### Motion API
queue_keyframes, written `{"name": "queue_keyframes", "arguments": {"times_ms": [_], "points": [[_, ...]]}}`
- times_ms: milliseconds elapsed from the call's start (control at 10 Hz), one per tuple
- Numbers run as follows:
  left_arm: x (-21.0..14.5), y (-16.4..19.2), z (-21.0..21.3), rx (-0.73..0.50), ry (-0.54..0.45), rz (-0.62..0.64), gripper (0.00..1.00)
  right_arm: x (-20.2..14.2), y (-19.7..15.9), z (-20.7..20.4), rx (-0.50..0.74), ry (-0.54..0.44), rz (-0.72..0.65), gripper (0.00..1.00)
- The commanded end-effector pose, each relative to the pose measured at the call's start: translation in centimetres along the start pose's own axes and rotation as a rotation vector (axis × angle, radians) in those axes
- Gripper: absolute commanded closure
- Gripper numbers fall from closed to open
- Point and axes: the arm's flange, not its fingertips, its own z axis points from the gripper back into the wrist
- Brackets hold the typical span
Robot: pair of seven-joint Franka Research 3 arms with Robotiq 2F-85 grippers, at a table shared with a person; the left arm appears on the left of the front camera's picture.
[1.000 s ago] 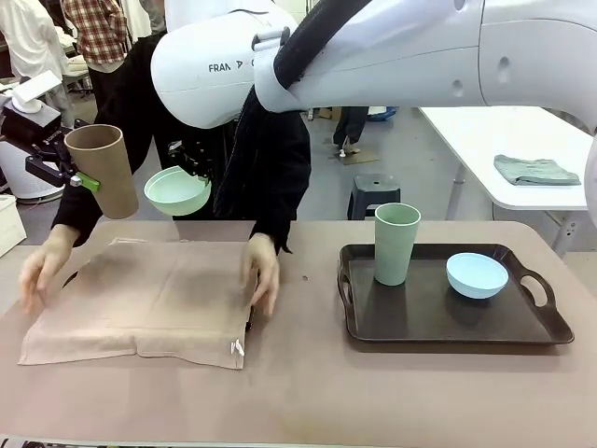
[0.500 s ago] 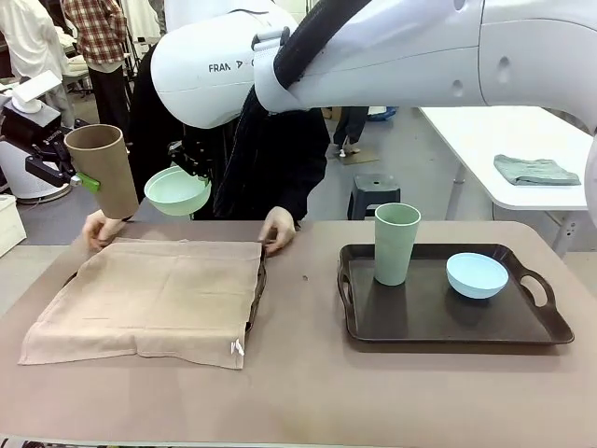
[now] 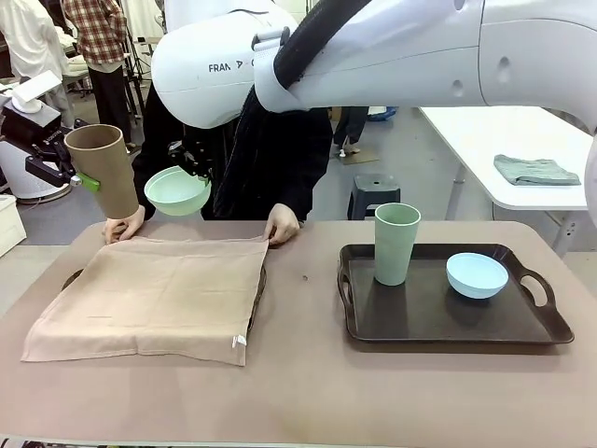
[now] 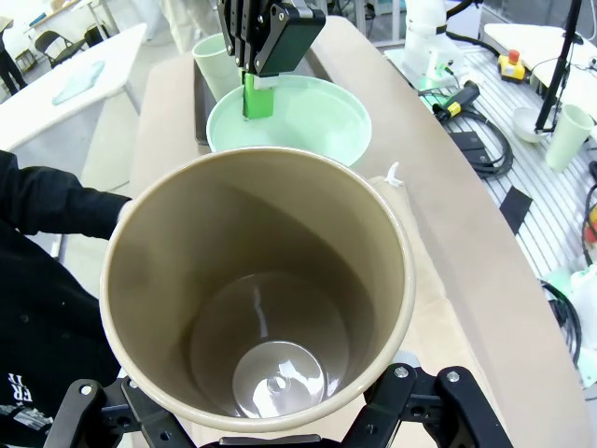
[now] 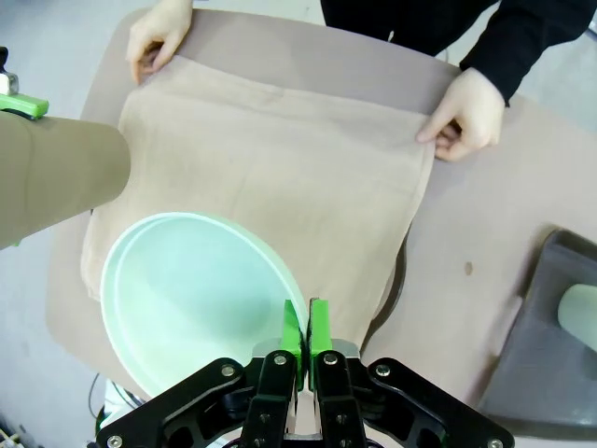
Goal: Set up a tray with a mat and arrange the tableware.
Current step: Place the Picnic Bowl and Reusable plastic cup back onto the Handle tray in front of the human's position.
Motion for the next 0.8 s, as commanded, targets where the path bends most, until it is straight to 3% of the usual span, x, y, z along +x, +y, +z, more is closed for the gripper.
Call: {"name": "queue_keyframes", "arguments": {"times_ms": [0, 700], "points": [[0.38, 0.00, 0.11, 0.001, 0.001, -0.010, 1.00, 0.60, 0.41, 0.13, 0.013, -0.006, 0.001, 1.00], [0.38, 0.00, 0.11, 0.001, 0.001, -0.010, 1.00, 0.60, 0.41, 0.13, 0.013, -0.006, 0.001, 1.00]]}}
